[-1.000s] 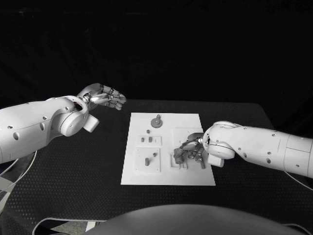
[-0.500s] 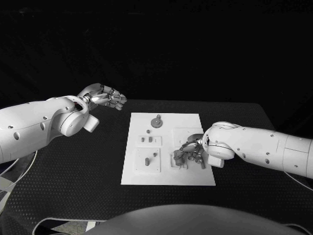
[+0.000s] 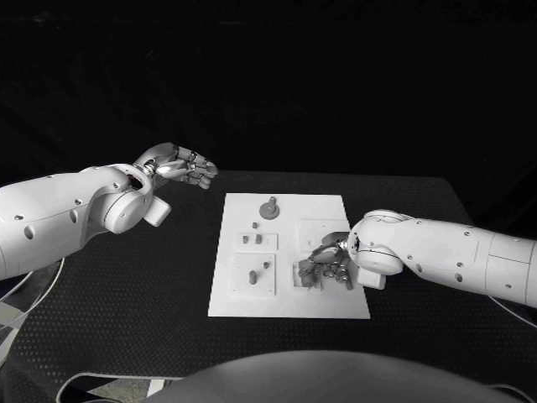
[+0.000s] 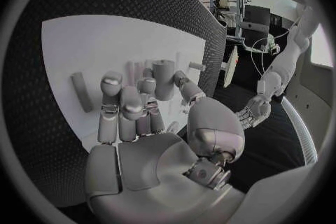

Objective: Assemble the parts on the task board

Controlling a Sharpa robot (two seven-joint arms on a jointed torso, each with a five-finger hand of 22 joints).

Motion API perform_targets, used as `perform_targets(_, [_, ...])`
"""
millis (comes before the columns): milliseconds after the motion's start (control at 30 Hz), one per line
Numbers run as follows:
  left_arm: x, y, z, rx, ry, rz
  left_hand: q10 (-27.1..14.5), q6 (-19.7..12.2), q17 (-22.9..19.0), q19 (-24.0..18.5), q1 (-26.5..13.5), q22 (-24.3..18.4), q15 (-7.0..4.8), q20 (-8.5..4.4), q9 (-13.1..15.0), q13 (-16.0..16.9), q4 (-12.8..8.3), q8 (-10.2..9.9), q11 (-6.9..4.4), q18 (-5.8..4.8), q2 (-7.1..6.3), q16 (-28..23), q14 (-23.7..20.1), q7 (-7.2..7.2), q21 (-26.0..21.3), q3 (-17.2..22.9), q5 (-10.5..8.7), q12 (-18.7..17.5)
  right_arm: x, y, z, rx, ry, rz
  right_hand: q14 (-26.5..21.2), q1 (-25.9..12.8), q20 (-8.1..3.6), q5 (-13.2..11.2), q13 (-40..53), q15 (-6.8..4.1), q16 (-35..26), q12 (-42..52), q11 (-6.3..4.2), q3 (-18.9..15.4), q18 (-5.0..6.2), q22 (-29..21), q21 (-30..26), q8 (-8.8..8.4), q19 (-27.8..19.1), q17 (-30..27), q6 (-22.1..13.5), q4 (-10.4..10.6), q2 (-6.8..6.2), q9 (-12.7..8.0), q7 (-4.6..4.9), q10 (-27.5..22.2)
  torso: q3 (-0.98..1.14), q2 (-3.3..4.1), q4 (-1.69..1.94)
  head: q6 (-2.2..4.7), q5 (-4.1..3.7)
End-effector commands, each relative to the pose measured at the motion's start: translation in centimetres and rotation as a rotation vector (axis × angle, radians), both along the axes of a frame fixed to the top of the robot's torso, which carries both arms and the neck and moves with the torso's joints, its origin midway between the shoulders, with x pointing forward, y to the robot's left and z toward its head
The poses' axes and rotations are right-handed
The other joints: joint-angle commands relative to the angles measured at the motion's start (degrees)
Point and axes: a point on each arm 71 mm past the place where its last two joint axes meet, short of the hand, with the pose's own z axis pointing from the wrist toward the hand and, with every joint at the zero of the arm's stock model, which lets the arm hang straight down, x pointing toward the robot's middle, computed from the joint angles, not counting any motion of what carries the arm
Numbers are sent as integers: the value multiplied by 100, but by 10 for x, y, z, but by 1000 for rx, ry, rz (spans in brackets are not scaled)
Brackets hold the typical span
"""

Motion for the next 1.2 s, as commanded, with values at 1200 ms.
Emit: perform_targets(1200, [0, -1, 0, -7, 3, -9, 36, -32, 13, 4, -56, -8, -15, -17, -11, -11, 43, 26, 10, 85, -22, -35, 39, -4, 10, 3, 22, -33, 1, -1, 1, 16, -48, -4, -104, -246, 20, 28, -33, 31, -31, 18, 79, 283, 298, 33, -94, -119, -63, -39, -186, 397, -792, -46, 99, -200, 2, -2, -3, 0, -11])
